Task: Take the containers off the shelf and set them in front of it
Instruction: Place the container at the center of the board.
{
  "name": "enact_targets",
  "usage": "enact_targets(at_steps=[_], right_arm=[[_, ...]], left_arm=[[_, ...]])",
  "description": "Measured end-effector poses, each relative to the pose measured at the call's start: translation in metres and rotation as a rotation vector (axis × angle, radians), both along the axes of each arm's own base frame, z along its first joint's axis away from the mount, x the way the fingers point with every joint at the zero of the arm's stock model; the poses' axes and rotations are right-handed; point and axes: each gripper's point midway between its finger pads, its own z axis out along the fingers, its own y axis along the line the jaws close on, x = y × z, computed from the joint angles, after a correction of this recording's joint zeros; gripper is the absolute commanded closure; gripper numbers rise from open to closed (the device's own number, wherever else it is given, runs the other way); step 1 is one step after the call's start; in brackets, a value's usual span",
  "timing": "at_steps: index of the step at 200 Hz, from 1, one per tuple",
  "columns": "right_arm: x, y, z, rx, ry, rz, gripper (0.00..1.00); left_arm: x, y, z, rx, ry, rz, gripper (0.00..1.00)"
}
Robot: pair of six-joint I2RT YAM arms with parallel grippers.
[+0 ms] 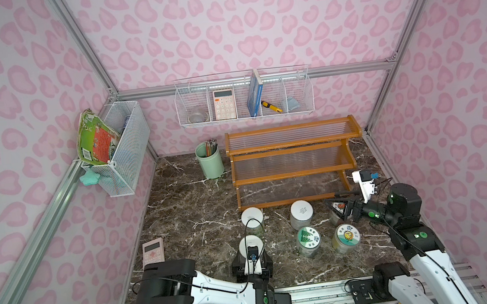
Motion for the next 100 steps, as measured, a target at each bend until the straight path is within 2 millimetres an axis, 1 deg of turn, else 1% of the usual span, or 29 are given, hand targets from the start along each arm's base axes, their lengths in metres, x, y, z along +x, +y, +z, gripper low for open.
enact_targets(at_steps=[18,32,72,100], right_arm=[[-0.0002,-0.0003,-0.0023,-0.001,0.003,-0.003,0.01],[-0.0003,-0.0007,-0.0042,-0.002,0.006,-0.005,0.01],[-0.0002,-0.0008,-0.0043,-0.003,0.006,-0.007,0.01],[-0.0002,-0.0008,-0.0043,-0.003,0.006,-0.007,0.01]], left_arm=[[-0.0005,-0.0019,-0.0070,0.011,0.006,0.001,0.33],[0.0002,-0.0025,-0.0079,0.022,-0.008,0.001,0.31],[0.0009,-0.0077,-0.0077,0.012,-0.026,0.016,0.19],[0.0005,-0.0071,-0.0056,0.018,-0.026,0.044,0.13]])
